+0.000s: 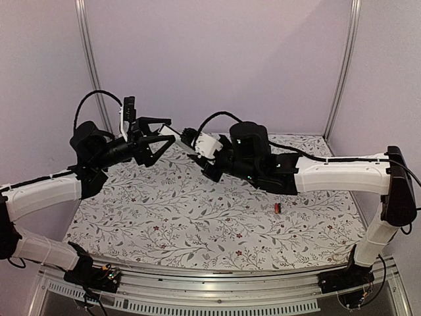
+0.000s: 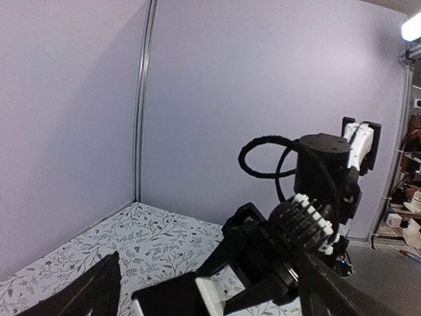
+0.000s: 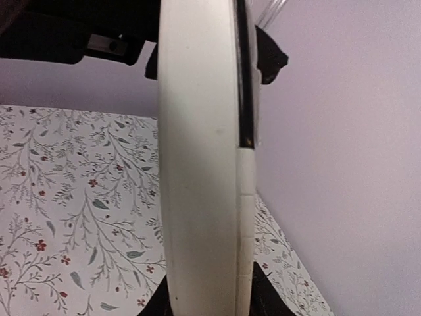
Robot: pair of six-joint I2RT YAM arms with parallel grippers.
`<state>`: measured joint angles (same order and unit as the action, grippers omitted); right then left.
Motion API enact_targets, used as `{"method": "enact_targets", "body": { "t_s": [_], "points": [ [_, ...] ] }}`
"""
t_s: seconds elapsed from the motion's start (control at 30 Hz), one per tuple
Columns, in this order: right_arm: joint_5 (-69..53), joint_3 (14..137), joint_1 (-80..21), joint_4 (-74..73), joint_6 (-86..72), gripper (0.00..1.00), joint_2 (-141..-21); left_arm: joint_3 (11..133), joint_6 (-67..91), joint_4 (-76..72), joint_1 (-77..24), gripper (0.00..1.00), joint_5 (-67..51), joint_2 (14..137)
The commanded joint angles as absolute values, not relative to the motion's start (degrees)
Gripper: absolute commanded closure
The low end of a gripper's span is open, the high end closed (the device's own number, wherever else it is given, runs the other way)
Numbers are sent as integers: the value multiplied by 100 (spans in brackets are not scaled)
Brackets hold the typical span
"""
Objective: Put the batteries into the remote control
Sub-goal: Pass from the left arm to the right, then pass from the right arm to the left
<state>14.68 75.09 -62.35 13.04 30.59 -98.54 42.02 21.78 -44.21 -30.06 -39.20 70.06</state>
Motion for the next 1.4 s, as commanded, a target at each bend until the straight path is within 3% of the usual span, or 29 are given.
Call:
{"method": "enact_targets", "body": {
  "t_s": [0.0,0.13,0.37,0.63,0.73,0.83,0.9,1.0,1.07,1.17,1.37],
  "points": [
    [-2060,8074,-5699,72,2123,99,-9416,4017,1395,-4459,-2955,6,-4444,6497],
    [-4192,8440,-5272,-391,1497,98,-9522,3929,1238,-4694,-3023,6,-5165,6355],
    [-4694,8833,-5249,-700,1379,98,-9964,4030,1291,-4554,-3148,11,-5089,6495],
    [-4597,8920,-5257,-730,1278,98,-10144,4101,1696,-4693,-3186,32,-4922,6654],
    [-4520,8929,-5251,-721,1249,98,-10177,4104,1812,-4756,-3211,46,-4912,6717],
    [-4387,8922,-5255,-692,1239,97,-10176,4128,1862,-4732,-3227,66,-4928,6773],
    [-4163,8881,-5256,-615,1227,88,-10141,4139,1886,-4724,-3234,78,-4932,6776],
    [-3521,8627,-5256,-232,1156,65,-9967,4141,1929,-4720,-3234,92,-4858,6743],
    [-2899,8280,-5294,260,1105,47,-9769,4140,1977,-4667,-3239,95,-4606,6716],
    [-1717,7646,-5627,1046,1371,28,-9308,4153,2004,-4514,-3228,96,-4218,6689],
    [799,6985,-6451,2104,3106,24,-9144,4218,2163,-4325,-3205,97,-3851,6773]
  ]
}}
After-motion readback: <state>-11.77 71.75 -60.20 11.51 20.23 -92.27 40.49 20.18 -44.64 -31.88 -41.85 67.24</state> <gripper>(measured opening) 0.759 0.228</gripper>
